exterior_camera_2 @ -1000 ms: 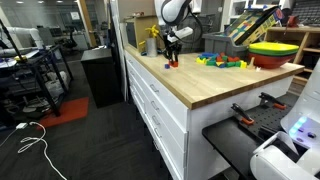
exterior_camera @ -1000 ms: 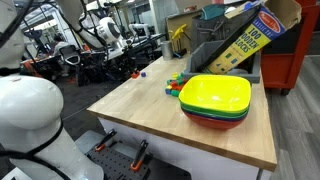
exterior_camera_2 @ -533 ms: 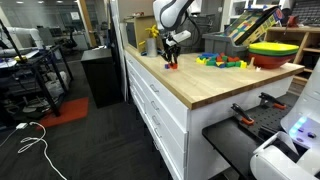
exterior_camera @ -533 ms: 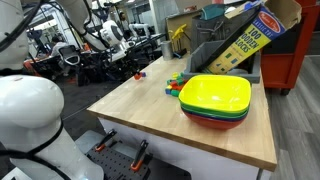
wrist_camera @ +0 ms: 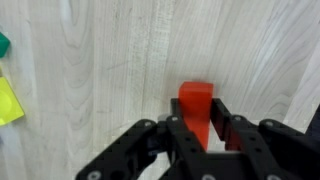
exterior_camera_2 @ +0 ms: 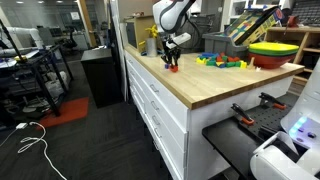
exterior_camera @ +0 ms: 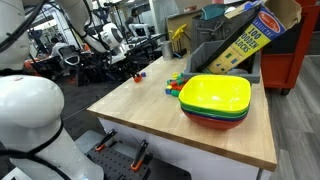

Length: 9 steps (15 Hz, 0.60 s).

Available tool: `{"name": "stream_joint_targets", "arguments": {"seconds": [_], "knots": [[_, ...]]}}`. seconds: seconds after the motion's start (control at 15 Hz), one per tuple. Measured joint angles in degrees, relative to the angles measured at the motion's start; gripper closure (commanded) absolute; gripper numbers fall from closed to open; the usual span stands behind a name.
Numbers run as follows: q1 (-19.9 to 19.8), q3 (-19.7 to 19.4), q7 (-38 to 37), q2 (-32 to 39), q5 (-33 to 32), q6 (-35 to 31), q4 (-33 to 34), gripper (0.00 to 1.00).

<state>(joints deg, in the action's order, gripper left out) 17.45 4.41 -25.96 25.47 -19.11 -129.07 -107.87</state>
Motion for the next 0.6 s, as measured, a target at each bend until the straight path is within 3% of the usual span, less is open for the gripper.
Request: {"name": "stream_joint_targets", "arguments": {"seconds": [0.6], "knots": [[2.5,0.0,-9.5,-2.3,0.0,0.4,-4.2,0.91]]}}
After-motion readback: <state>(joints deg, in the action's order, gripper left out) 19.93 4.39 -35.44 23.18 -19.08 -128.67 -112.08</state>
